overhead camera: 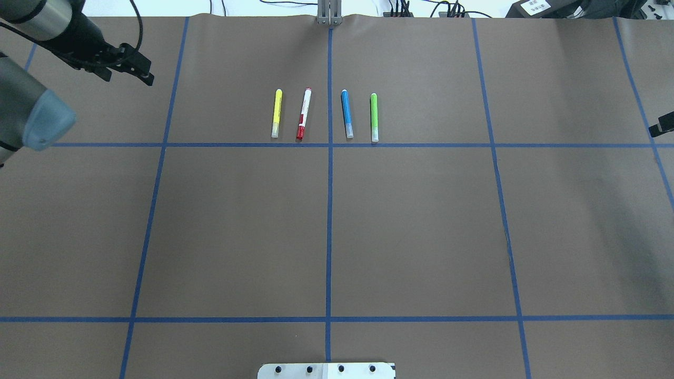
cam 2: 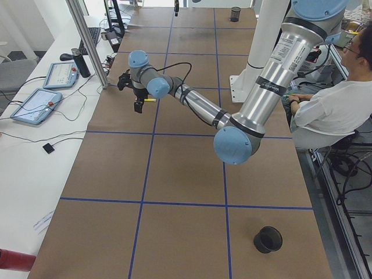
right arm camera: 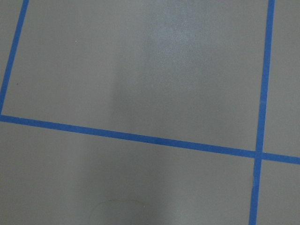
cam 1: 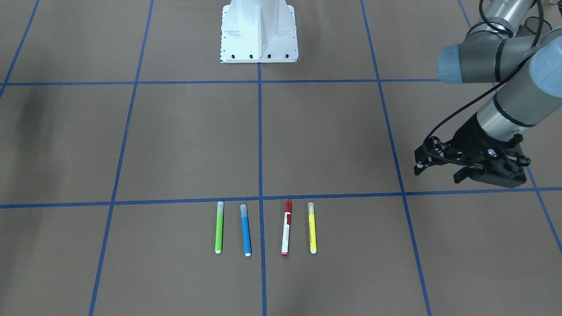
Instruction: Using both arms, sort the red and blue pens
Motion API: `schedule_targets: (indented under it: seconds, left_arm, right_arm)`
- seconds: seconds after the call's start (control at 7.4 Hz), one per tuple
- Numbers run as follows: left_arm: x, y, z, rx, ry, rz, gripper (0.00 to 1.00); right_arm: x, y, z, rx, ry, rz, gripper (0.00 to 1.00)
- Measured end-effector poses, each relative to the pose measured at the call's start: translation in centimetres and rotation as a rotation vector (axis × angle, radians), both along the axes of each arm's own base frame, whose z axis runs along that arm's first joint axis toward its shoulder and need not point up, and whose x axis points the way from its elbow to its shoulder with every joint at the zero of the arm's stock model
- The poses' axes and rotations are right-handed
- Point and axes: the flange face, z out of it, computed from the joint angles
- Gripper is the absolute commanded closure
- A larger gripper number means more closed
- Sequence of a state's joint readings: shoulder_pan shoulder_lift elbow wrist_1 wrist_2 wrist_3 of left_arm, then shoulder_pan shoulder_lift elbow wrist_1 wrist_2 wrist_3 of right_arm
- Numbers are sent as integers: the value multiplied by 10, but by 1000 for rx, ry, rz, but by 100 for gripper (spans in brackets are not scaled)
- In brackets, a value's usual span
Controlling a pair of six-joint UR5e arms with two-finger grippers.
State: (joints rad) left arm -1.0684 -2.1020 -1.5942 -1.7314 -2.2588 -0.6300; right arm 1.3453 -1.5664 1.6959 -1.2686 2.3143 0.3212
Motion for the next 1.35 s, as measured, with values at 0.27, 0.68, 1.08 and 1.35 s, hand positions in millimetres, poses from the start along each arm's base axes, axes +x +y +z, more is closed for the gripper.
schedule_targets:
  seconds: [0.27,0.68,1.08,1.35]
  left_arm:
    - [57,-21,-31,-9,-8,43,1]
    - [154,-33,-83,-54,-32,51,1]
    - [245,-34,-117,-32,-87,62,7]
    - [276,-38,-113,-7,-102,48,14]
  right_arm:
    - [0,-1,1,0,3,1,0]
    - [0,-1,0,1,5,1,0]
    - [0,1,0,-1,4,3,0]
    - [1,2,1,0,10,6,0]
